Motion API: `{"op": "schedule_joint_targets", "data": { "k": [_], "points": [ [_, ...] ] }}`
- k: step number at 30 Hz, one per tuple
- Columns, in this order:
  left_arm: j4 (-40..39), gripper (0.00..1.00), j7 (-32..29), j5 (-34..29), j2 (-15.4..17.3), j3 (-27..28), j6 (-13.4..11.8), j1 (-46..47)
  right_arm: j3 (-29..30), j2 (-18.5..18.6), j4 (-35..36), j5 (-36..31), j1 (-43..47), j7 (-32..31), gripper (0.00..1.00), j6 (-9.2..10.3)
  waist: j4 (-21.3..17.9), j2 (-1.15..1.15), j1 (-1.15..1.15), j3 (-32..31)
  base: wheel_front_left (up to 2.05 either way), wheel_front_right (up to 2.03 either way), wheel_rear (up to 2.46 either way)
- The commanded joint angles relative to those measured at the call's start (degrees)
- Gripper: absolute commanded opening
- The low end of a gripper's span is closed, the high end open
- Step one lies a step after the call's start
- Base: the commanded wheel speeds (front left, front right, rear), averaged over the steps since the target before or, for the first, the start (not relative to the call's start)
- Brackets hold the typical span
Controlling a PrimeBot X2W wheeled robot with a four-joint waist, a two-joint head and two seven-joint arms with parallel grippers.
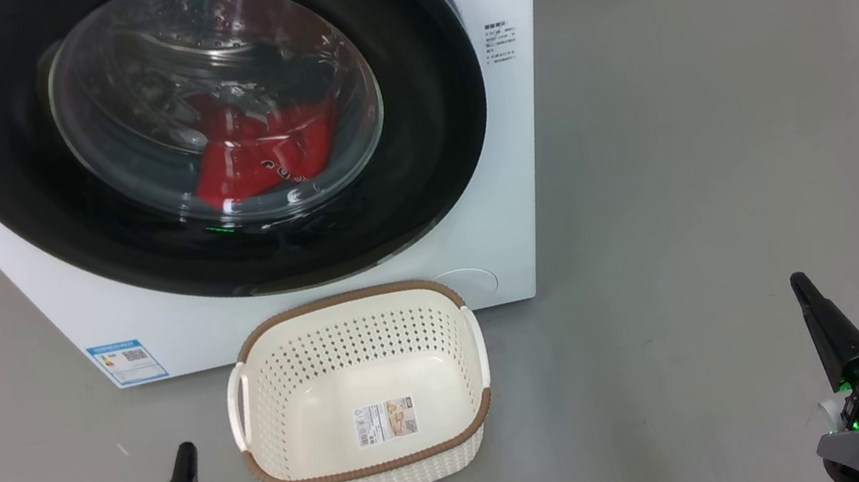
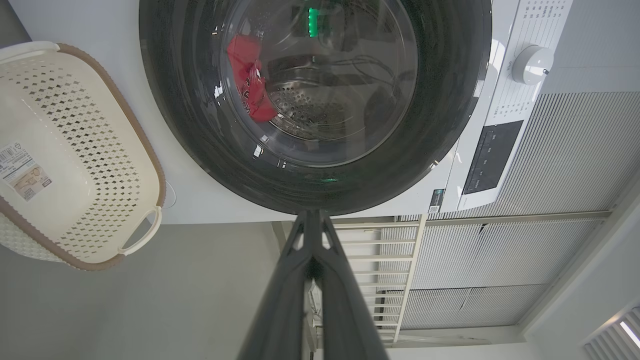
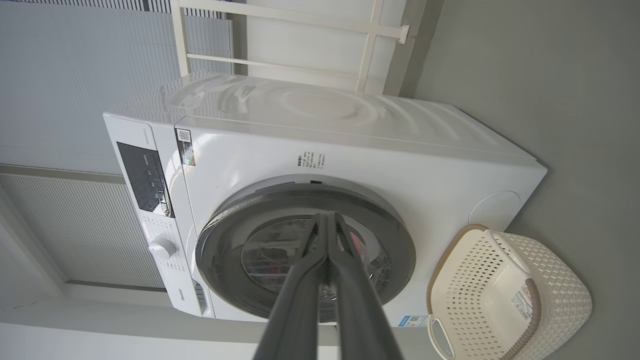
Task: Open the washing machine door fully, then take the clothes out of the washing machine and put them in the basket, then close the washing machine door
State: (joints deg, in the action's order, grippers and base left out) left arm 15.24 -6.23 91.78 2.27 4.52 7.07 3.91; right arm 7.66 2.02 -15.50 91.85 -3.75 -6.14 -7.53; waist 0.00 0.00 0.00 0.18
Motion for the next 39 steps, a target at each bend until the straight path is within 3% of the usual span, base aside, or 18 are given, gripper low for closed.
{"op": "schedule_joint_targets", "data": {
  "k": [1,8,9,14,21,27,39],
  "points": [
    [-1.2,0.0,-0.2,0.4,0.6,2.0,0.4,2.3,-1.2,0.9,1.5,0.3,-2.4,-0.3,0.0,0.04,0.0,0.0,0.0,0.0,0.0,0.0,0.0],
    [-1.2,0.0,-0.2,0.4,0.6,2.0,0.4,2.3,-1.2,0.9,1.5,0.3,-2.4,-0.3,0.0,0.04,0.0,0.0,0.0,0.0,0.0,0.0,0.0],
    [0.0,1.0,0.0,0.0,0.0,0.0,0.0,0.0,0.0,0.0,0.0,0.0,0.0,0.0,1.0,0.0,0.0,0.0,0.0,0.0,0.0,0.0,0.0],
    [3.3,1.0,0.1,0.0,-0.8,-0.5,-0.1,-2.1,-0.5,-1.2,-3.6,0.0,2.2,0.1,1.0,0.0,0.0,0.0,0.0,0.0,0.0,0.0,0.0],
    [3.1,1.0,1.1,0.1,-0.8,-1.8,0.0,-1.0,-1.7,-1.1,-3.4,0.1,1.3,1.1,1.0,0.0,0.0,0.0,0.13,-0.1,0.0,0.0,0.0],
    [3.0,1.0,2.0,-0.2,-0.6,-2.7,0.0,-0.2,-2.7,-0.9,-3.5,-0.5,0.6,2.1,1.0,0.0,0.0,0.0,0.01,0.1,0.0,0.0,0.0],
    [2.6,1.0,4.1,-7.5,-0.2,-4.1,-0.1,1.7,-4.2,-0.7,-3.5,-5.3,-1.2,4.2,1.0,0.01,0.1,0.0,0.0,0.2,0.0,0.0,0.0]
  ]
}}
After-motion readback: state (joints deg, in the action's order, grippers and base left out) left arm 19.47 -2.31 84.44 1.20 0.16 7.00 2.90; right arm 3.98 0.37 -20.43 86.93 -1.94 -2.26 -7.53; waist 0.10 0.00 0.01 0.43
